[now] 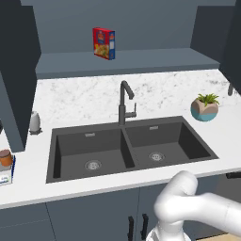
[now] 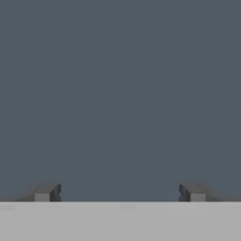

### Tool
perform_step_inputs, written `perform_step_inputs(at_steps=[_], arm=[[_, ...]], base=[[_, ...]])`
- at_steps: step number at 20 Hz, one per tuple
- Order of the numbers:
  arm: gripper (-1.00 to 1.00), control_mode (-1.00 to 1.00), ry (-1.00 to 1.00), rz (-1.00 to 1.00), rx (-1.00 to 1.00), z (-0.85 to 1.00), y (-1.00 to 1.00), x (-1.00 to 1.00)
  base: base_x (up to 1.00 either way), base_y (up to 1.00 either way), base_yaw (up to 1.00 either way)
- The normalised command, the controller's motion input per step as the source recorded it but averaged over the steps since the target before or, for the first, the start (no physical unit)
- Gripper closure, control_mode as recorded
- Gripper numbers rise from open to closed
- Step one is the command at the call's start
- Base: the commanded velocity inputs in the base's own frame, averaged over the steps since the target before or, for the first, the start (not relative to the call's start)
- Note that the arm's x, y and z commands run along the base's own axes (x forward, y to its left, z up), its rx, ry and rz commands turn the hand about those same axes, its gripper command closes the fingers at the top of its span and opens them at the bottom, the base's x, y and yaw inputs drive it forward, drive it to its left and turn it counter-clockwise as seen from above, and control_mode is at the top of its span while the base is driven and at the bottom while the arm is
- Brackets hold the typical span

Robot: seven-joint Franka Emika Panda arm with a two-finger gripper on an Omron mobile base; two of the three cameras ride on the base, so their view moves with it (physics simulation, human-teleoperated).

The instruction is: Pick the jam and place it on the digital scale for weighing, and close the cabinet.

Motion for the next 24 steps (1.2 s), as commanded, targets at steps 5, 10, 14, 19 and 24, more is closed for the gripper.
perform_step_inputs(at_steps=[5,10,14,19,24], arm=[[-1.00,-1.00,0.09,-0.04,-0.17,0.16,1.00,0.47],[-1.00,-1.00,0.13,-0.16,-0.17,0.19,1.00,0.70],[-1.00,-1.00,0.13,-0.26,-0.18,0.15,1.00,0.75],[-1.00,-1.00,0.09,-0.31,-0.19,0.08,1.00,0.74],[-1.00,-1.00,0.01,-0.33,-0.17,0.01,1.00,0.70]], base=[[0.00,0.00,0.00],[0.00,0.00,0.00],[0.00,0.00,0.00],[0.00,0.00,0.00],[0.00,0.00,0.00]])
